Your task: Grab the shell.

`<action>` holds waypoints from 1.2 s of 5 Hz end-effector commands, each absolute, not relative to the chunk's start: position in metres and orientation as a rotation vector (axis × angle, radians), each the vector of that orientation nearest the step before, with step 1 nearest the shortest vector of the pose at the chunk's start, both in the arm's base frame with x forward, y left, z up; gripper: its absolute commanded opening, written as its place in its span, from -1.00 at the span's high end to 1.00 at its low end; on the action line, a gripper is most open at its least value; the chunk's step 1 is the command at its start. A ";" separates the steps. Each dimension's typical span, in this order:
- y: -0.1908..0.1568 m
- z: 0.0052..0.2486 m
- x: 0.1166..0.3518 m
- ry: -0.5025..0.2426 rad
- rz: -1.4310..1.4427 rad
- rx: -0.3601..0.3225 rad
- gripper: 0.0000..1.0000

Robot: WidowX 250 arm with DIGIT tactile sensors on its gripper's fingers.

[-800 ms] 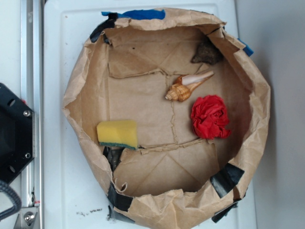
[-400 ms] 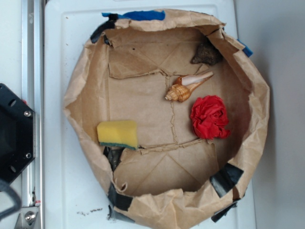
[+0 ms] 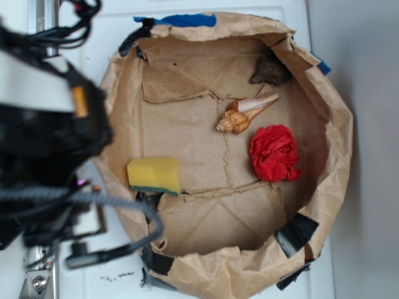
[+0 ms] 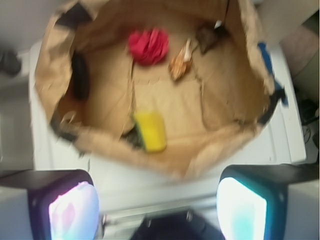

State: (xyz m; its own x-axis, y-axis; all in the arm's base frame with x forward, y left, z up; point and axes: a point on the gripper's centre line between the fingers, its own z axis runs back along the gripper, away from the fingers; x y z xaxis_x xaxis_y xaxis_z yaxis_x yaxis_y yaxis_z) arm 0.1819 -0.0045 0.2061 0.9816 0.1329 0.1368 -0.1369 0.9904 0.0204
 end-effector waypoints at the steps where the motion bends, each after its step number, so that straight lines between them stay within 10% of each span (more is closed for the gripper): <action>1: 0.023 0.189 0.226 -0.168 0.385 -0.030 -1.00; 2: 0.014 0.187 0.235 -0.160 0.336 -0.140 -1.00; 5: 0.014 0.187 0.235 -0.160 0.336 -0.140 -1.00; 6: 0.014 0.154 0.254 -0.148 0.363 -0.079 -1.00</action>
State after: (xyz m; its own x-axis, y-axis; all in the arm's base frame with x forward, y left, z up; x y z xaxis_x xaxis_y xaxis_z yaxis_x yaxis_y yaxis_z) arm 0.2522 0.0162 0.1438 0.9255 0.3671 0.0932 -0.3595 0.9289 -0.0895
